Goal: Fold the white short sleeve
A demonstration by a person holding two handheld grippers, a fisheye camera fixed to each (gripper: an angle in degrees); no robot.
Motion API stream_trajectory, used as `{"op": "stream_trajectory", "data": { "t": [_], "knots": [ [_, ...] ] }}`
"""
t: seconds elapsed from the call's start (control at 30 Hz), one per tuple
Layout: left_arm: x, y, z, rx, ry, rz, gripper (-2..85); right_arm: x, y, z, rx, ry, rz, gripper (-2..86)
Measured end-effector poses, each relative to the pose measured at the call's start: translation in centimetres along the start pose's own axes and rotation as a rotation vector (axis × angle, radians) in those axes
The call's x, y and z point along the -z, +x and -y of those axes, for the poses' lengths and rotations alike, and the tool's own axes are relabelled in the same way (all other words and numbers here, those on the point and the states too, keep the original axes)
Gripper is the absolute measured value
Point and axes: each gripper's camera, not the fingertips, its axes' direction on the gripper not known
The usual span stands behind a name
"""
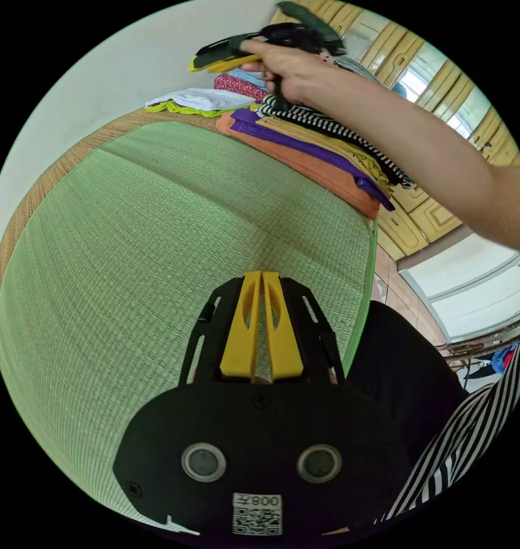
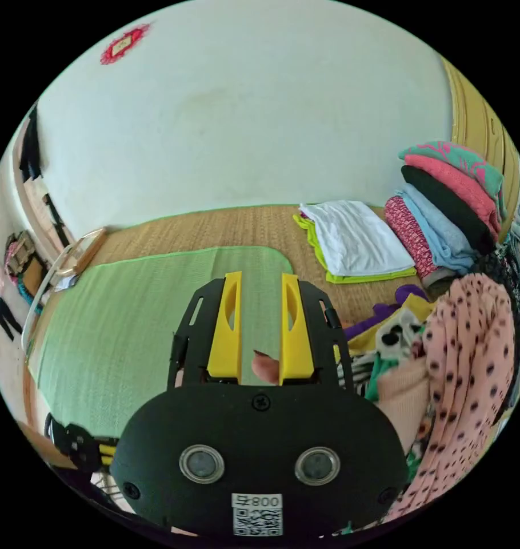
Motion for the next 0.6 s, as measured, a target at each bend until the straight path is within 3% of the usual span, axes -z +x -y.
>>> {"op": "stream_trajectory", "data": {
  "t": [0.4,0.6],
  "knots": [
    [4.2,-2.5,-5.7,-0.007,0.022,0.018,0.4,-18.1,8.9,9.8,-0.156,-0.219,-0.276,11.2],
    [6.4,-5.2,-8.5,0.032,0.027,-0.072,0.3,-22.4,11.0,10.2,-0.227,-0.259,-0.237,9.9]
  ]
}}
